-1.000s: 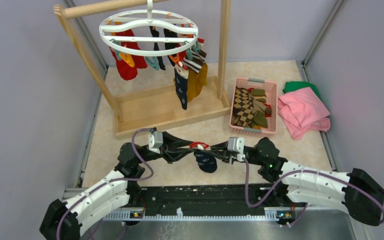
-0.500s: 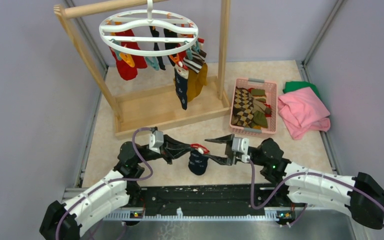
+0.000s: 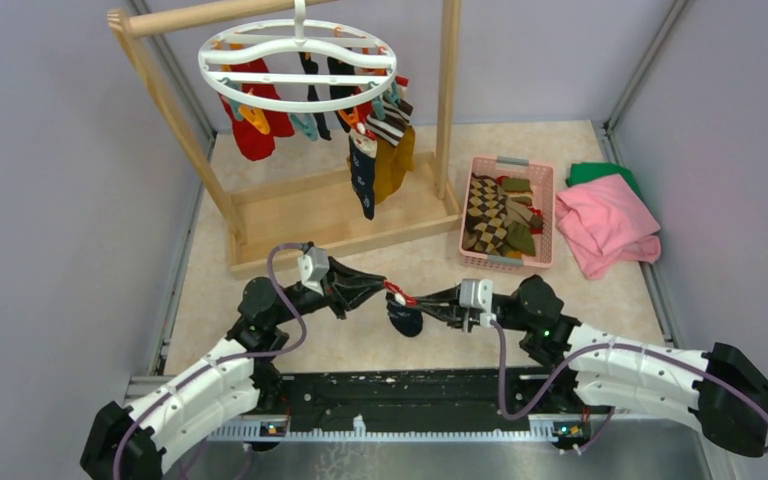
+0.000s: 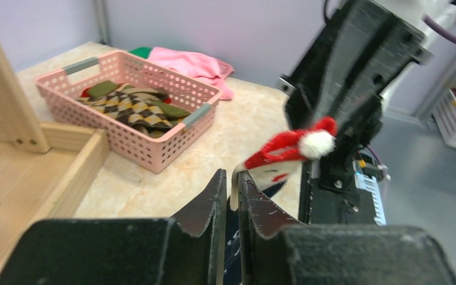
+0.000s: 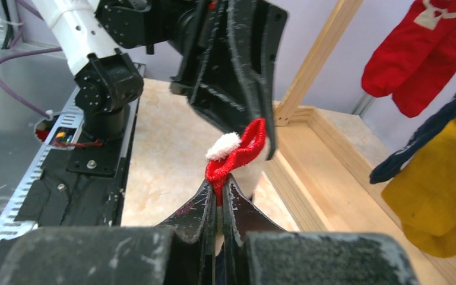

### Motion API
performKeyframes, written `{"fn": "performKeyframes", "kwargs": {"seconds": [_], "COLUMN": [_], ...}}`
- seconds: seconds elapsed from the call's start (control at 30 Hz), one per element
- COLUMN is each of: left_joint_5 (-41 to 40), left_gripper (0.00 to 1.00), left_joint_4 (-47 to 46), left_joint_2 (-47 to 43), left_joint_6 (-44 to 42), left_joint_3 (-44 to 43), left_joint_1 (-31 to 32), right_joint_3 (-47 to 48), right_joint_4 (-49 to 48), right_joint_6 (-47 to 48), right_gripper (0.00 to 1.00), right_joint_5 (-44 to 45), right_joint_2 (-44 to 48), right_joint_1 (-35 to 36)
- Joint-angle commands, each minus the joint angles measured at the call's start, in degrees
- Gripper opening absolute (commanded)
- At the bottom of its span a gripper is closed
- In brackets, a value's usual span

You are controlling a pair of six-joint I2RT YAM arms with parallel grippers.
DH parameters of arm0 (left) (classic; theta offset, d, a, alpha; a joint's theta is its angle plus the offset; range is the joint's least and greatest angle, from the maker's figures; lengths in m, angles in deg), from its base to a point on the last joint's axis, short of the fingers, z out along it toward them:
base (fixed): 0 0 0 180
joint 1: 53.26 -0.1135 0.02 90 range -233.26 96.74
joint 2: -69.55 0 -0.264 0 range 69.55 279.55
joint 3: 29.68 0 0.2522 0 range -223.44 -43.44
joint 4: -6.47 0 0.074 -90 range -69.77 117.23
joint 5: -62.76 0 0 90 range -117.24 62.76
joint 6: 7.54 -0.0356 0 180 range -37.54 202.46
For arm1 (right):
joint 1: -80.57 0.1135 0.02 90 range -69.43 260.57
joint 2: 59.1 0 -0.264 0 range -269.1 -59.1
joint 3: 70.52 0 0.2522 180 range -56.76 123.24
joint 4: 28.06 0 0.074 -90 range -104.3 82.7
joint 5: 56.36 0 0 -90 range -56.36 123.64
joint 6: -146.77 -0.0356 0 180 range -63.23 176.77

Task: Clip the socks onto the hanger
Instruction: Pick up the sock from the bin.

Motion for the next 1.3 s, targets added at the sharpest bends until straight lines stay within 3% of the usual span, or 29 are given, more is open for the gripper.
{"fn": "performKeyframes", "kwargs": {"seconds": [0.0, 0.27, 0.37, 0.43, 0.6, 0.7, 0.83, 1.03, 1.27], "left_joint_5": [-6.49, 5.86, 6.97, 2.64, -21.36, -26.71, -21.09, -6.26, -6.45], "left_gripper": [0.2, 0.18, 0.17, 0.16, 0.24, 0.28, 0.14, 0.09, 0.07], "left_joint_4": [-1.23, -11.07, -14.07, -11.2, 11.87, 17.36, 18.46, 5.32, -0.7], "left_joint_2": [1.9, 16.25, 18.55, 17.03, 4.39, -1.74, -4.21, 2.64, 9.88], "left_joint_6": [4.0, 14.41, 17.28, 15.5, 6.83, 4.68, 5.7, 12.49, 16.46], "left_joint_3": [-3.11, -7.51, -7.65, -7.36, -10.0, -10.5, -9.85, -7.47, -9.07], "left_joint_1": [-2.43, -2.79, -2.74, -2.96, -3.02, -3.12, -3.01, -2.93, -1.73], "right_joint_3": [2.66, 4.1, 4.04, 3.73, 3.49, 1.95, 1.56, 3.77, 4.88], "right_joint_4": [-1.62, -7.46, -10.04, -10.94, -3.94, -1.24, 0.39, -0.8, -4.8], "right_joint_6": [-1.1, -4.04, -5.4, -5.91, -6.8, -7.43, -8.31, -10.46, -12.5], "right_gripper": [0.0, 0.0, 0.0, 0.0, 0.0, 0.0, 0.0, 0.0, 0.0], "right_joint_5": [-5.19, -2.57, 0.49, 0.36, 1.53, 7.2, 17.76, 19.67, 16.35], "right_joint_2": [-2.36, -8.84, -9.42, -9.07, -3.4, 1.57, 4.12, -1.27, -6.76], "right_joint_1": [0.42, 0.86, 0.86, 0.86, 0.86, 0.87, 0.87, 0.86, 0.86]}}
